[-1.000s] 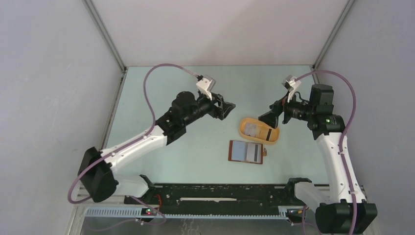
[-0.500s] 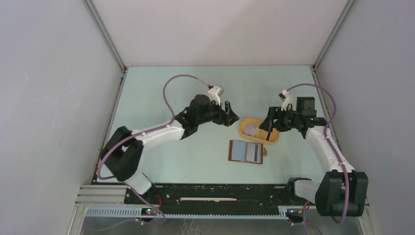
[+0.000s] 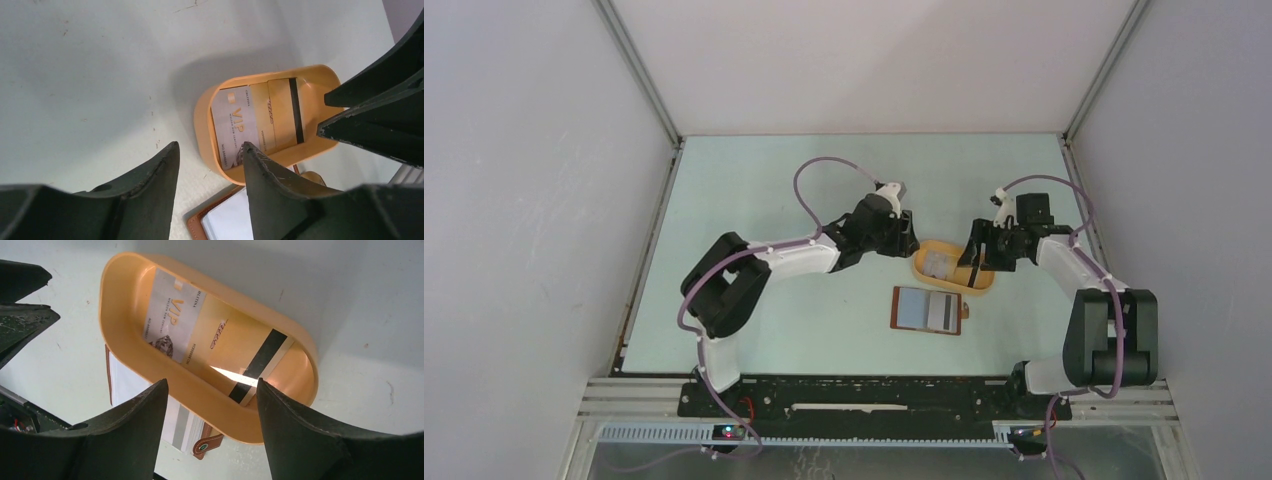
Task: Put the credit cards into the card holder
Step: Pick up the credit card from the storage box.
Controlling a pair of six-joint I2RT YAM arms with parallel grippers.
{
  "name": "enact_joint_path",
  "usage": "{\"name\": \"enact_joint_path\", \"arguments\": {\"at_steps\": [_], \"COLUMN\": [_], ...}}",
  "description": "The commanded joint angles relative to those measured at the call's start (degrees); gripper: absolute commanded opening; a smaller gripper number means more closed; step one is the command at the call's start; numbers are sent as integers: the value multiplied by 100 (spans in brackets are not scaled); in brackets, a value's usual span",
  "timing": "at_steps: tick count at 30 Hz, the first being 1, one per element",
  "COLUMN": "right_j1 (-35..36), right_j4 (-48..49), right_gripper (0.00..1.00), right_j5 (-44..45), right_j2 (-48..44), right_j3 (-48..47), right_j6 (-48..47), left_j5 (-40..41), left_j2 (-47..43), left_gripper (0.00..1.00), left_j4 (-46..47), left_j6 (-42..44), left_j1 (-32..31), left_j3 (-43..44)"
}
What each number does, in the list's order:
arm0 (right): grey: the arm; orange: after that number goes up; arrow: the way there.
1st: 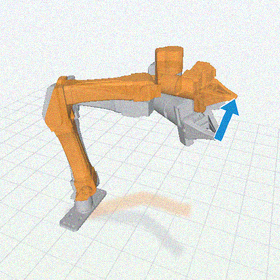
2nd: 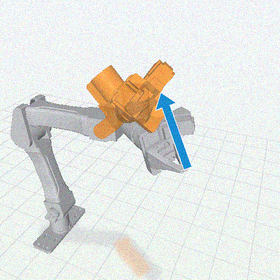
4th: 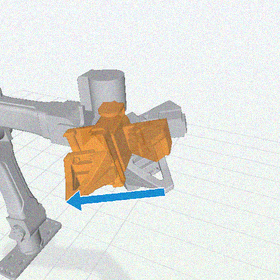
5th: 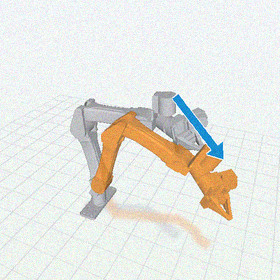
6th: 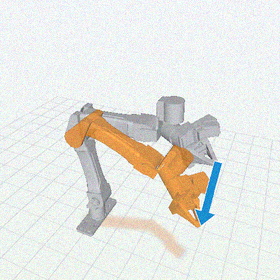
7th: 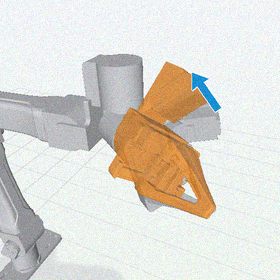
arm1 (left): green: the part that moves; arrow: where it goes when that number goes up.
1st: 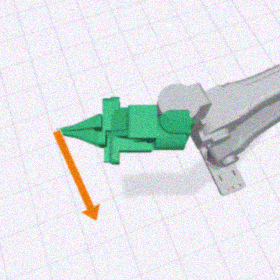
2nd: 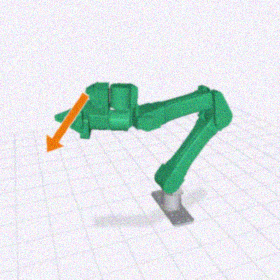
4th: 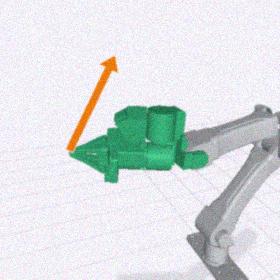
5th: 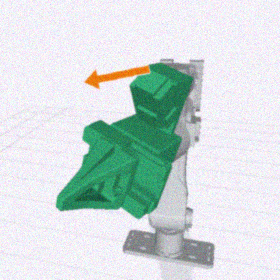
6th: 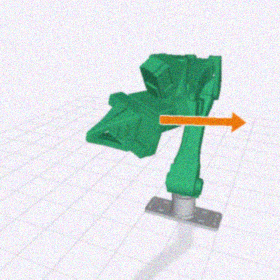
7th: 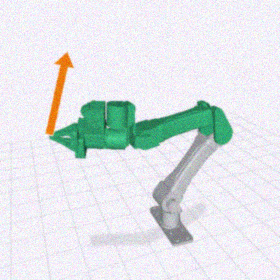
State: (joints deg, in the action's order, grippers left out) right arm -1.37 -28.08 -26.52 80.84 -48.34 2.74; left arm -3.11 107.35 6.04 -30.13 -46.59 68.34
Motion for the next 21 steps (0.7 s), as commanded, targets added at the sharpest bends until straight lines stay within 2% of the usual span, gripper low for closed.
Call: {"name": "enact_joint_path", "arguments": {"at_steps": [1,5,18,21], "right_j1": [118,285,602,660], "right_j4": [64,14,-91,-85], "right_gripper": [75,76,78,80], "right_j5": [372,703,1602,1723], "right_j2": [90,283,457,513], "right_j3": [-277,-397,-510,-518], "right_j6": [252,361,732,899], "left_j5": [386,643,818,898], "left_j2": [177,267,523,598], "left_gripper": [54,50,49,44], "left_j4": [-2,19,-30,-84], "left_j6": [-403,-590,-767,-852], "left_j1": [-22,-106,-389,-428], "left_j3": [378,398,566,597]}}
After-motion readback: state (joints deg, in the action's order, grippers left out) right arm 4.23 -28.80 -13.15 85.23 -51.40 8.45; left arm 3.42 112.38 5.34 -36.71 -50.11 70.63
